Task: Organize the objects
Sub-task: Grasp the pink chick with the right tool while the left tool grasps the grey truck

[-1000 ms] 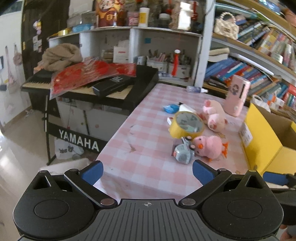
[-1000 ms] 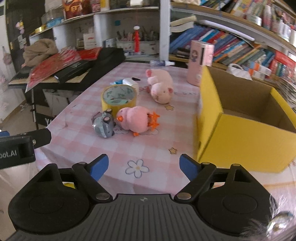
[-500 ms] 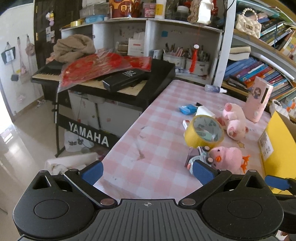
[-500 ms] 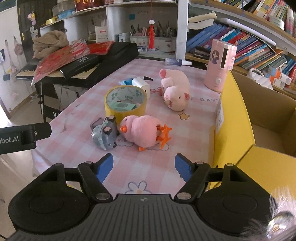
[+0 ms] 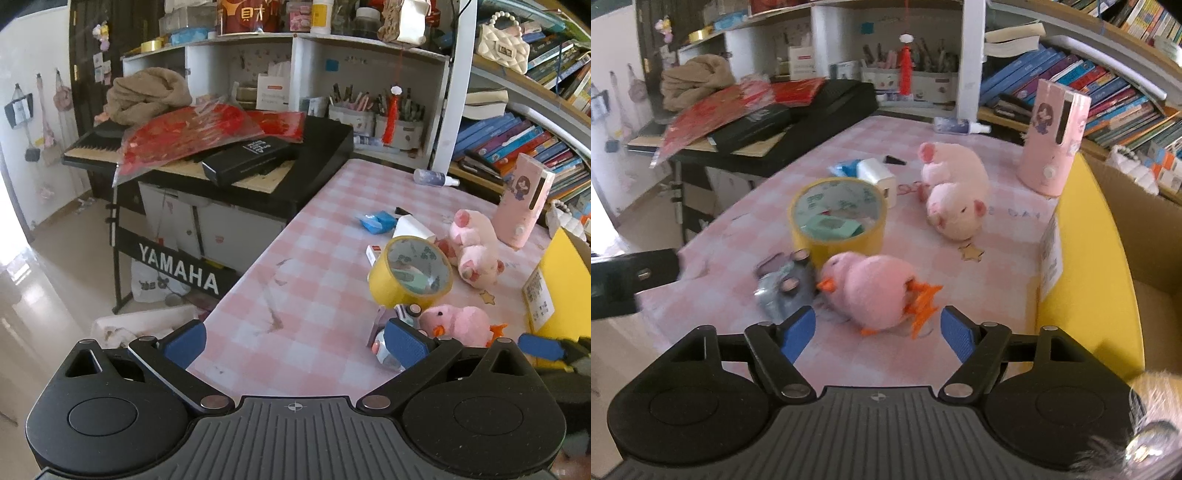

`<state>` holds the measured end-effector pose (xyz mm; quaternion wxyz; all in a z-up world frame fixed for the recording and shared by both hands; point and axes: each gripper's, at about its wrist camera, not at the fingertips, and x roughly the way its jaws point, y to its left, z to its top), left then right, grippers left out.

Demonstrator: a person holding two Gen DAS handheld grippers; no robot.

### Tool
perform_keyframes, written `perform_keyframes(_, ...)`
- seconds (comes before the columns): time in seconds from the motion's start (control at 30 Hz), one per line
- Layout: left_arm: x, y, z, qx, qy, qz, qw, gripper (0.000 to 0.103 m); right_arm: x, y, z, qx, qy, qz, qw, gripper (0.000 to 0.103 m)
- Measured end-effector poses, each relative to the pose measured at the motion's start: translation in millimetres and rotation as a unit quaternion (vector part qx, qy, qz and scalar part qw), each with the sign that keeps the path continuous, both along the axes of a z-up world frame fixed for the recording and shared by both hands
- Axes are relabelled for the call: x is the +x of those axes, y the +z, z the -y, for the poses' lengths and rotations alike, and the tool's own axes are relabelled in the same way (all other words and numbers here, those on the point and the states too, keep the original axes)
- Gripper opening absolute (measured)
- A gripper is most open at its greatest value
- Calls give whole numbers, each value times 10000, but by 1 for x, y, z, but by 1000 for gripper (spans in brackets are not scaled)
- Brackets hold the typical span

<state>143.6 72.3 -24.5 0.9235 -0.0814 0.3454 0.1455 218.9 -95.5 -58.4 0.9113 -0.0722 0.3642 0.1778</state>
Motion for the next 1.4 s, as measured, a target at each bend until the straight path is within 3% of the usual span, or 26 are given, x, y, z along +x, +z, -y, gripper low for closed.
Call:
perform_keyframes(0.37,14,-2,-6,-25,114,-176,9998,103,45,-21,-8,-20,97,-294,9995,83)
perform_keyframes(0.57,21,-3,-8,-50,90,-204,9997,103,55,-31,-17,-178,272,-389,9987,76)
perform_keyframes(0.63,23,-3,-9,-104,105,-190,9997,103,54,-26,-15,-143,258,-282,9992,69)
perform_keyframes(0.67,25,-3,-9,-132,109,-174,9997,103,53,-22,-13,-102,212,-217,9995,56)
perform_keyframes(0.7,27,-3,-10,-157,99,-161,9997,103,53,-17,-10,-58,148,-175,9997,55)
perform_keyframes(0.9,38,-5,-4,-214,-150,-159,9995,102,53,14,10,285,-309,251,9988,54)
perform_keyframes(1.13,54,-14,16,-206,-647,-301,9972,101,38,56,25,538,-467,1078,9916,55)
perform_keyframes(1.4,67,-31,36,31,-1046,-574,9929,92,30,64,32,531,-406,1151,9911,55)
